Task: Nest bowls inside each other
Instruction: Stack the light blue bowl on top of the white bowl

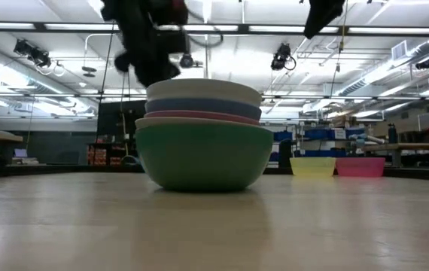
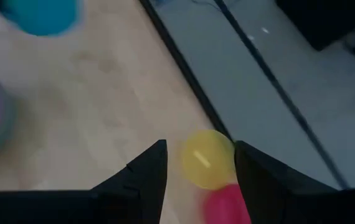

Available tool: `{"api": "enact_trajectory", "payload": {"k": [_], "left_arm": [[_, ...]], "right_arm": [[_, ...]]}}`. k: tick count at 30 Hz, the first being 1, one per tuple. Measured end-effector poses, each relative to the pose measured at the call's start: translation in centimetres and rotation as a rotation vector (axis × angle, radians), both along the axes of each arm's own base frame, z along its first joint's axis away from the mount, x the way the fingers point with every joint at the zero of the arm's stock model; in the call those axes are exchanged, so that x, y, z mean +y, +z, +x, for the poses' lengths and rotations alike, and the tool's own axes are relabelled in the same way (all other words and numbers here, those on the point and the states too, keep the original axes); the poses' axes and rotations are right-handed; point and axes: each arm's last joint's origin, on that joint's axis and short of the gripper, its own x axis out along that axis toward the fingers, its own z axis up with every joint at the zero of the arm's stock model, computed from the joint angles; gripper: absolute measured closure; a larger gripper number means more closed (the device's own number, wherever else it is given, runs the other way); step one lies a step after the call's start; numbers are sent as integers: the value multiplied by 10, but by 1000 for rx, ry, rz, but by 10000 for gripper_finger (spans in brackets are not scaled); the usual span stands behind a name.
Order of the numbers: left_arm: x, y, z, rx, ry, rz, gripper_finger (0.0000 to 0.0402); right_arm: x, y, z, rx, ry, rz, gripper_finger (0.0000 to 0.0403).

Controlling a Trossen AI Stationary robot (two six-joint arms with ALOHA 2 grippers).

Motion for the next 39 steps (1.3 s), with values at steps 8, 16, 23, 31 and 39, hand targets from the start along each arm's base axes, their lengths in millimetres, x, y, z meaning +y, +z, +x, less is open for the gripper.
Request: {"api": "enact_trajectory", "payload": {"k": [8,16,23,31,39], "left_arm": [[-52,33,0,-87,-203,-201,400],[-92,31,12,-128,-306,-297,400],[-116,25,25,-170,-387,-380,400],[-126,3,42,-134,-400,-417,400],[-124,-7,47,-100,-303,-406,361]], "right_arm": [[-16,-2,-8,35,-40,-17,231],[-29,-2,-17,50,-91,-26,238],[-34,-2,-19,50,-104,-36,240],[-33,-2,-19,40,-95,-16,243],[-33,-8,-18,48,-72,85,242]]}}
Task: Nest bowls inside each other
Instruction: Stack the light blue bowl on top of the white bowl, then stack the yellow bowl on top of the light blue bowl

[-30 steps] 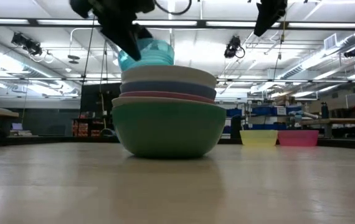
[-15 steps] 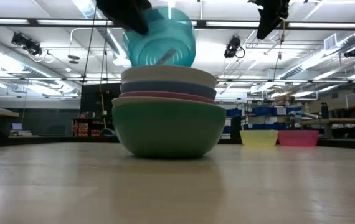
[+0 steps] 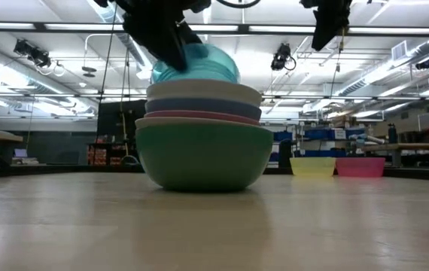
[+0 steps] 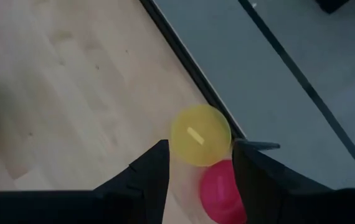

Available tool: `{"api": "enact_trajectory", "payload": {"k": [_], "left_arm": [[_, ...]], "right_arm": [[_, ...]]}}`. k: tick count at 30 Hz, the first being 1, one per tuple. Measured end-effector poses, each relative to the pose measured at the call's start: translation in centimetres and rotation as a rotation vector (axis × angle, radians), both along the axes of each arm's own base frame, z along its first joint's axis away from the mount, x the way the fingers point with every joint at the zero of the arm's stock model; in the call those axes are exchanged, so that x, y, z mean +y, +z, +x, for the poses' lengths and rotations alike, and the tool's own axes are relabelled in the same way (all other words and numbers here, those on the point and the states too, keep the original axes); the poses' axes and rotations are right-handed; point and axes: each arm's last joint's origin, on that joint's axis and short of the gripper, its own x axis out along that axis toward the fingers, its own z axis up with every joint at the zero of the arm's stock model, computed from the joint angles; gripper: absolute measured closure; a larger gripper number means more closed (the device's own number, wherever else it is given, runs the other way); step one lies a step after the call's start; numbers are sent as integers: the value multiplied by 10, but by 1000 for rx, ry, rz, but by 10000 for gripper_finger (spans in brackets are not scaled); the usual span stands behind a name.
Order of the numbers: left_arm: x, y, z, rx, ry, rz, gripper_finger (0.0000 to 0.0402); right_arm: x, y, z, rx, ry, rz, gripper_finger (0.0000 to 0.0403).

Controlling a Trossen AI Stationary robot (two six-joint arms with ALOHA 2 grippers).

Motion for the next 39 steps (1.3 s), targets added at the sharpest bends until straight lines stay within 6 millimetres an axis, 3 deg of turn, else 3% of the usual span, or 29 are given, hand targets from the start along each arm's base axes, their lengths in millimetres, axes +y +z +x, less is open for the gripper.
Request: {"api": "enact_trajectory", "payload": {"k": [8,15,19,23,29,33,39], "left_arm": [[1,0,1,8,70,0,314],[3,7,3,-2,113,34,268],[5,30,4,-35,155,133,254],[10,66,-2,-116,220,254,250],[18,117,-36,-283,317,309,249],[21,141,-60,-371,366,304,249],[27,159,-80,-453,469,338,249]], "right_arm": [[-7,-8,9,31,-4,24,210],[-20,-31,27,154,-9,118,182],[-33,-53,44,222,5,211,187],[-58,-79,54,217,-12,290,199],[-90,-126,32,165,-121,385,205],[-97,-156,20,168,-163,434,202],[-88,-196,18,202,-146,499,202]]}}
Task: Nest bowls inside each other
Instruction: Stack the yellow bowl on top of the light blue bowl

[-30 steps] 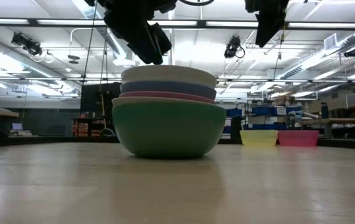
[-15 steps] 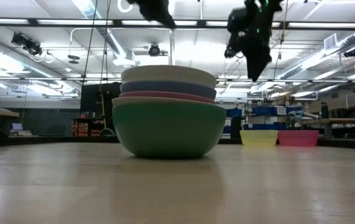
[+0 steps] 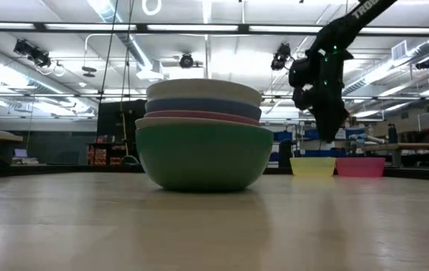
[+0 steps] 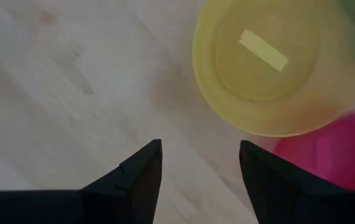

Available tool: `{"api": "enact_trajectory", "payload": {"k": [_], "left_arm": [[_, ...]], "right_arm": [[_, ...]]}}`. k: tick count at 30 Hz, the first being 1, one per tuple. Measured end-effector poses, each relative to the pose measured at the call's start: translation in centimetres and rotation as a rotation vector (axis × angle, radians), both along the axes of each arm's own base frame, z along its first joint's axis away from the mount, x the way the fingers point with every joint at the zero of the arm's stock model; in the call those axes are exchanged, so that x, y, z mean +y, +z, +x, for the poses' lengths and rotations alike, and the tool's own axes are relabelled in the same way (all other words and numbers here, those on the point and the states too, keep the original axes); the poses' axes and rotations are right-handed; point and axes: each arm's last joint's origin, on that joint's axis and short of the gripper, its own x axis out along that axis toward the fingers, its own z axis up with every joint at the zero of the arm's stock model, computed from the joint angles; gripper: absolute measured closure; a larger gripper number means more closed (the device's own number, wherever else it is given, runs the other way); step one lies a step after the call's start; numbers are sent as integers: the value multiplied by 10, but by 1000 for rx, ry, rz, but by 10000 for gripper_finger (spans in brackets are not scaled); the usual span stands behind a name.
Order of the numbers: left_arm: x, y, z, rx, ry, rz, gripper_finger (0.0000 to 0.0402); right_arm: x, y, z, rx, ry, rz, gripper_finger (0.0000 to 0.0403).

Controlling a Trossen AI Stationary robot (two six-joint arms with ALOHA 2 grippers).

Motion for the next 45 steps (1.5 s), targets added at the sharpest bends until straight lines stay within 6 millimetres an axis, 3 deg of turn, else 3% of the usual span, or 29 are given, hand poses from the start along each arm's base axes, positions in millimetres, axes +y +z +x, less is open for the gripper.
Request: {"api": "enact_trajectory", "payload": {"k": [5,16,27,36,45], "left_arm": [[2,8,-7,-51,19,-3,249],[6,19,-17,-126,89,-2,249],[8,28,-35,-171,109,-36,249],[8,28,-36,-166,109,-30,249],[9,29,-36,-174,116,-30,249]], "right_arm": [[1,-14,0,-11,4,-12,202],[0,-17,2,-31,5,-11,201],[-13,-52,15,60,13,25,203],[-12,-25,32,38,92,-60,204],[-27,-24,26,-1,61,-112,205]]}}
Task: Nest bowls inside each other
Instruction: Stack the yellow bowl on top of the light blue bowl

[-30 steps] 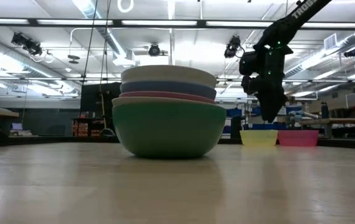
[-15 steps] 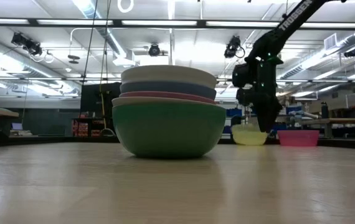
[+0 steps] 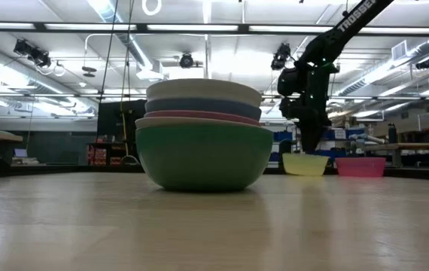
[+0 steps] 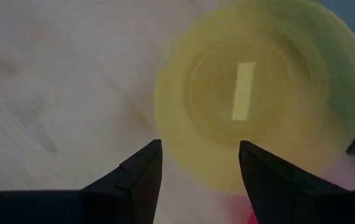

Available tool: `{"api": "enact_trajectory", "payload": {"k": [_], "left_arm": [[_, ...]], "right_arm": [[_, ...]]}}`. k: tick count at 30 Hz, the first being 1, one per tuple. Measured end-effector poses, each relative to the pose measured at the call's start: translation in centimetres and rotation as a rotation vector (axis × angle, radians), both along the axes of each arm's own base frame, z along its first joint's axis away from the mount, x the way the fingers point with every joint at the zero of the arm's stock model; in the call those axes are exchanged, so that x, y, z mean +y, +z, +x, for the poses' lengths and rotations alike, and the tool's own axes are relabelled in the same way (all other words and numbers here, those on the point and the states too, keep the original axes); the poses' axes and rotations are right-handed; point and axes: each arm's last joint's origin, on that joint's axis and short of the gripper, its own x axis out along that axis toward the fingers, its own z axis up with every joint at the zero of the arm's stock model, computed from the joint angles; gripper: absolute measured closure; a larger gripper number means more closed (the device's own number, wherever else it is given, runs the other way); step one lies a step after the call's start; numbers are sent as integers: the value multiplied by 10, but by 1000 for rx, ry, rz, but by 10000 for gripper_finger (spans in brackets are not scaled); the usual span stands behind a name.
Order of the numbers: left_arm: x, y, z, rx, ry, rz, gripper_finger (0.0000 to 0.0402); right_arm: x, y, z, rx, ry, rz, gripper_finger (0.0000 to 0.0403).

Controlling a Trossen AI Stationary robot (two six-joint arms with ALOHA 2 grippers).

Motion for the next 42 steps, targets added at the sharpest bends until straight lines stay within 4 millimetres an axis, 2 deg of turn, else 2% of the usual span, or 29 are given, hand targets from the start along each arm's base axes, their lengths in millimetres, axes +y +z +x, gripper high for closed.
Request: {"api": "enact_trajectory", "payload": {"k": [6,12,19,23,30,38,40,42], "left_arm": [[0,1,0,-12,2,-7,249],[0,1,0,-18,7,-23,249],[0,0,0,-10,7,-23,249],[0,0,0,-10,7,-24,249],[0,0,0,-12,8,-28,249],[0,0,0,-13,9,-30,249],[0,0,0,-13,9,-30,249],[0,0,0,-13,9,-30,249]], "right_arm": [[-7,-3,-8,4,-47,36,205],[-9,-32,0,58,-41,112,205],[-7,-45,10,82,-14,124,211],[-5,-45,12,91,6,113,240],[-2,-44,13,100,39,106,324],[6,-44,17,138,107,118,391],[9,-43,19,136,119,114,399],[12,-42,22,129,136,115,389]]}}
